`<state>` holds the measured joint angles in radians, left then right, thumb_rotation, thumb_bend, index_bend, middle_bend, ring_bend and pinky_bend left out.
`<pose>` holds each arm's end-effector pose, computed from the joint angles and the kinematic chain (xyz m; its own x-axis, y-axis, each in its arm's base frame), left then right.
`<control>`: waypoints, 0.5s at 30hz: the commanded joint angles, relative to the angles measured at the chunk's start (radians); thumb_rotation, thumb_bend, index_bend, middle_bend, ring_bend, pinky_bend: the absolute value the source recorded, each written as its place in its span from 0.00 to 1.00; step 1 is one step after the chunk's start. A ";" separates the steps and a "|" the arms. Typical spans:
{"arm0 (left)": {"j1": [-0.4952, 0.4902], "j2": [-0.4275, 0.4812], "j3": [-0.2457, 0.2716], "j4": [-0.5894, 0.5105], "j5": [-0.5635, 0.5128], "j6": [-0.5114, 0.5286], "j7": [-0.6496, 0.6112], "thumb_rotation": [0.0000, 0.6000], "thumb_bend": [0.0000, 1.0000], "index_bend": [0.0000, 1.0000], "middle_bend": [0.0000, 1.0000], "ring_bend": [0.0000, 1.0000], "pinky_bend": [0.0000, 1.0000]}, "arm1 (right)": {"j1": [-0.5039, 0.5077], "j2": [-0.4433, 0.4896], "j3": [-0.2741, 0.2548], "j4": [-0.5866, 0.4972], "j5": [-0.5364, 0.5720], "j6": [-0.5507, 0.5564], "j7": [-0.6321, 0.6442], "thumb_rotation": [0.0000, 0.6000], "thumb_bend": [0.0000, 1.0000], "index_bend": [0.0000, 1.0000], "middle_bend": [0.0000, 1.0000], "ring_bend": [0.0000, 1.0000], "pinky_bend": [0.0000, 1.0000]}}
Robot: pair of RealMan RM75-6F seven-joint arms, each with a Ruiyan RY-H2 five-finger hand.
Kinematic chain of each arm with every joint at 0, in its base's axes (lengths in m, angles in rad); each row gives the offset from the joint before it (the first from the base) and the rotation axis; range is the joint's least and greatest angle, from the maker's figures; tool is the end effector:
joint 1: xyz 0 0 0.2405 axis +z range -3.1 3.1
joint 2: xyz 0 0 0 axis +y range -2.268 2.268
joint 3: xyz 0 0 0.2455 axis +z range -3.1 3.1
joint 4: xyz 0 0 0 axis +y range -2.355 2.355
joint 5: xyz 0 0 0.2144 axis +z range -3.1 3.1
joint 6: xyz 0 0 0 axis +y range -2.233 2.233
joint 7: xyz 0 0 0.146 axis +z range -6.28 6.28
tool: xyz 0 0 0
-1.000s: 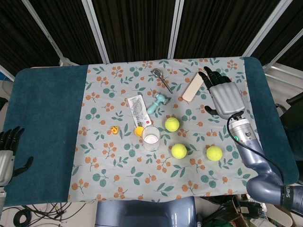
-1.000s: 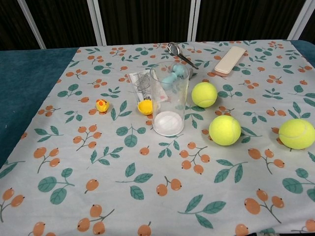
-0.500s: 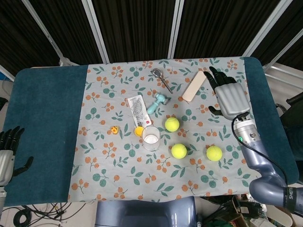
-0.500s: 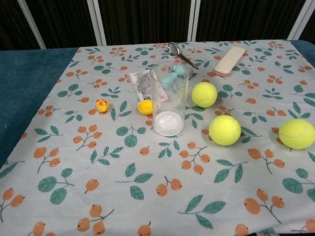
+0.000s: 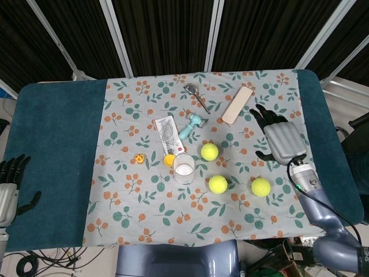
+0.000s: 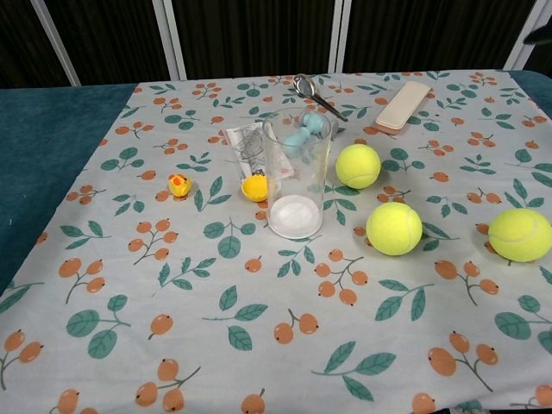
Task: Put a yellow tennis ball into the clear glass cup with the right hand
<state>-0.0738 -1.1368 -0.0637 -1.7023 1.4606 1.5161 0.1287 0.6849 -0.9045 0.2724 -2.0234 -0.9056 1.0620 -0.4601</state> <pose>-0.2877 0.1805 0.1450 0.4112 -0.0260 0.9112 0.9113 0.0346 -0.4103 -0.1272 -0.3298 0.1596 0.5060 -0.0979 0.8569 -0.8501 -0.2245 0.4763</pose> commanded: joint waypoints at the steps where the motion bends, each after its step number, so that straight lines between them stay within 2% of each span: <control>1: 0.001 0.000 -0.002 -0.003 -0.006 0.001 0.001 1.00 0.30 0.03 0.03 0.00 0.00 | -0.060 0.043 -0.069 -0.059 -0.061 0.010 -0.002 1.00 0.11 0.00 0.00 0.11 0.25; 8: -0.001 -0.002 -0.003 -0.003 -0.008 -0.004 0.009 1.00 0.30 0.03 0.03 0.00 0.00 | -0.190 0.043 -0.230 -0.098 -0.224 0.058 -0.034 1.00 0.11 0.00 0.00 0.11 0.25; 12: -0.003 -0.004 -0.003 -0.001 -0.010 -0.007 0.014 1.00 0.31 0.03 0.03 0.00 0.00 | -0.234 -0.006 -0.285 -0.066 -0.280 0.075 -0.044 1.00 0.11 0.00 0.00 0.11 0.25; 15: -0.004 -0.006 -0.004 -0.001 -0.011 -0.008 0.015 1.00 0.31 0.03 0.03 0.00 0.00 | -0.256 -0.060 -0.303 -0.030 -0.306 0.087 -0.038 1.00 0.11 0.00 0.00 0.11 0.25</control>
<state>-0.0782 -1.1424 -0.0676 -1.7029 1.4498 1.5084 0.1442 0.4512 -0.9277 -0.0112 -2.0803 -1.1871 1.1350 -0.4985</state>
